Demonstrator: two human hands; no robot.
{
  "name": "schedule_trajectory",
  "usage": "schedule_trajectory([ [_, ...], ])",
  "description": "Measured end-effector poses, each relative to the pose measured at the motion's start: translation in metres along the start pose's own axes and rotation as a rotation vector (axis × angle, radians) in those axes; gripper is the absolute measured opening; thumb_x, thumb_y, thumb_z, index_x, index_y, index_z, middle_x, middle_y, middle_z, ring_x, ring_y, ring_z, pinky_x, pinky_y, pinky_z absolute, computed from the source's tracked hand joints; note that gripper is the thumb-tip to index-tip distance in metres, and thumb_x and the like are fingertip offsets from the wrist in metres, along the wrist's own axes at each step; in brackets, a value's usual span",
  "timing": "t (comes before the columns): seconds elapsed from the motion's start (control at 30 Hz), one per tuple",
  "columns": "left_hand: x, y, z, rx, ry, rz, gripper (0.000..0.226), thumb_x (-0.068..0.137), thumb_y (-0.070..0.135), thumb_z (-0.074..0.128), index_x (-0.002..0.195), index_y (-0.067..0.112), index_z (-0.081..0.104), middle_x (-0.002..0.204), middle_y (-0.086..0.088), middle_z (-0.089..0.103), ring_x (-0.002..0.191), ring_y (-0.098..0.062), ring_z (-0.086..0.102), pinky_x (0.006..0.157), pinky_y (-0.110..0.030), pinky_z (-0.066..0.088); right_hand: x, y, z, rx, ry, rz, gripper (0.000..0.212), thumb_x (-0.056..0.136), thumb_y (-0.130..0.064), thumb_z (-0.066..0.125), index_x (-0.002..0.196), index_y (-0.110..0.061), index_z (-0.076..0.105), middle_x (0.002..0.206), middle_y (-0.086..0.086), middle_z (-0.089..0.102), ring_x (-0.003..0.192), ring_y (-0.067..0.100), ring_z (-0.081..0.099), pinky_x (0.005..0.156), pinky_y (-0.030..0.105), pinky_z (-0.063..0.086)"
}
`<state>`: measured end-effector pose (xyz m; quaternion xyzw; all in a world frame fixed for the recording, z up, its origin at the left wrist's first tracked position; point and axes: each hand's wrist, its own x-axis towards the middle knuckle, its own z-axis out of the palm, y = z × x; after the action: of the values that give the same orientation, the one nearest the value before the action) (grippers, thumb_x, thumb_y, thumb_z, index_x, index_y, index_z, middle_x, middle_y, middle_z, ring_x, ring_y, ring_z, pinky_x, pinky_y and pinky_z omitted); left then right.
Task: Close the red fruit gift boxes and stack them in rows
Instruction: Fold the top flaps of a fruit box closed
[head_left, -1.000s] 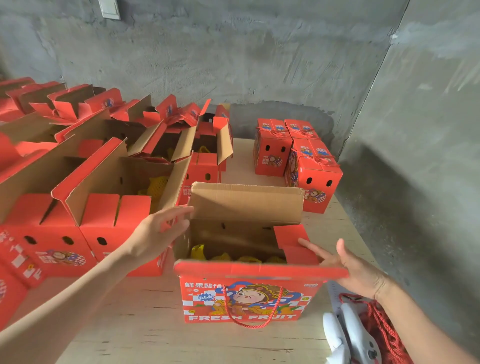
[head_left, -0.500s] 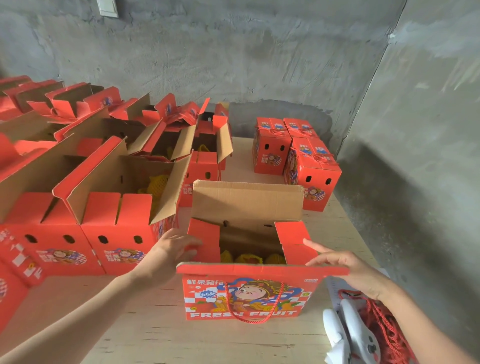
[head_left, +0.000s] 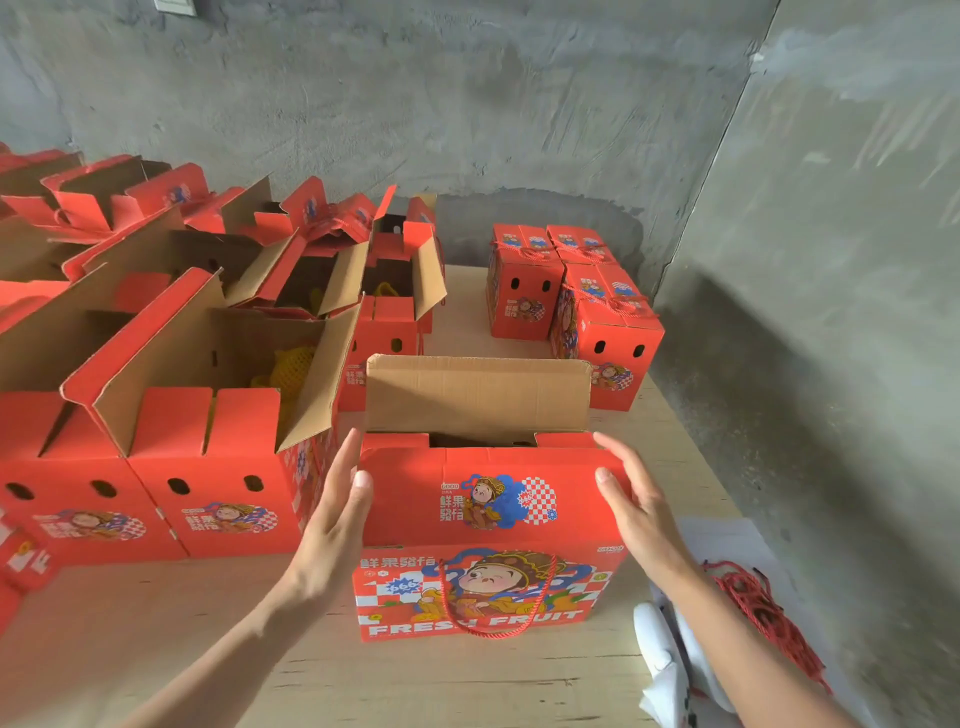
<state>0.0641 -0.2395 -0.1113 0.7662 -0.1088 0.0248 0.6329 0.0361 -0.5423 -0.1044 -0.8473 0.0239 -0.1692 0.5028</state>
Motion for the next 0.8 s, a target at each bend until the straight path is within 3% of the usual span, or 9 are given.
schedule_trajectory([
  [0.07,0.001,0.005,0.01,0.034,0.038,0.038,0.045,0.097,0.038,0.034,0.142,0.035,0.029,0.142,0.028,0.028,0.13,0.015,0.026,0.105,-0.015,0.022,-0.002,0.003,0.008,-0.054,0.081,-0.032,0.025,0.096,-0.004,0.048,0.117,-0.011,0.059,0.119,-0.002,0.058,0.113,0.0,0.05,0.093,0.006,0.033],
  [0.13,0.009,0.006,0.014,0.109,0.107,0.038,0.037,0.099,0.025,0.035,0.132,0.02,0.05,0.144,0.015,0.032,0.133,-0.001,0.03,0.108,-0.028,0.028,-0.002,0.006,0.01,-0.08,0.145,-0.056,0.02,0.095,0.001,0.048,0.106,-0.002,0.063,0.111,0.011,0.059,0.108,0.017,0.052,0.093,0.011,0.035],
  [0.23,0.016,0.0,0.017,0.228,0.146,0.053,0.026,0.098,0.017,0.044,0.115,0.011,0.064,0.14,0.005,0.044,0.129,-0.013,0.041,0.102,-0.04,0.041,-0.002,0.007,0.011,-0.058,0.178,-0.01,0.022,0.096,0.003,0.044,0.097,0.002,0.066,0.108,0.014,0.058,0.108,0.022,0.052,0.093,0.012,0.034],
  [0.33,0.013,-0.006,0.018,0.317,0.221,0.091,0.015,0.093,0.009,0.054,0.101,0.008,0.066,0.112,0.002,0.058,0.114,-0.023,0.053,0.095,-0.043,0.046,0.002,0.008,0.011,-0.046,0.147,0.045,0.024,0.096,0.001,0.043,0.093,0.001,0.067,0.106,0.013,0.06,0.105,0.022,0.053,0.088,0.011,0.035],
  [0.5,0.006,-0.009,0.02,0.455,0.303,0.198,0.011,0.09,0.011,0.056,0.09,0.006,0.066,0.092,0.003,0.058,0.093,-0.021,0.046,0.085,-0.031,0.033,0.012,0.01,0.003,-0.008,0.083,0.17,0.022,0.094,-0.005,0.053,0.081,-0.009,0.069,0.101,0.007,0.06,0.096,0.01,0.054,0.079,0.003,0.035],
  [0.63,0.004,-0.007,0.024,0.431,0.369,0.2,0.019,0.086,0.016,0.051,0.088,0.005,0.066,0.089,0.004,0.055,0.091,-0.014,0.038,0.083,-0.032,0.03,0.017,0.014,0.005,-0.005,0.072,0.237,0.02,0.094,-0.014,0.056,0.078,-0.01,0.067,0.101,0.005,0.056,0.092,0.013,0.055,0.079,0.021,0.038],
  [0.8,0.006,-0.01,0.026,0.335,0.402,0.058,0.014,0.093,0.015,0.056,0.089,0.008,0.068,0.096,0.001,0.049,0.094,-0.014,0.037,0.084,-0.033,0.033,0.022,0.015,0.009,-0.072,0.106,0.217,0.019,0.091,-0.014,0.061,0.073,-0.006,0.059,0.086,0.005,0.052,0.078,0.017,0.049,0.066,0.022,0.035],
])
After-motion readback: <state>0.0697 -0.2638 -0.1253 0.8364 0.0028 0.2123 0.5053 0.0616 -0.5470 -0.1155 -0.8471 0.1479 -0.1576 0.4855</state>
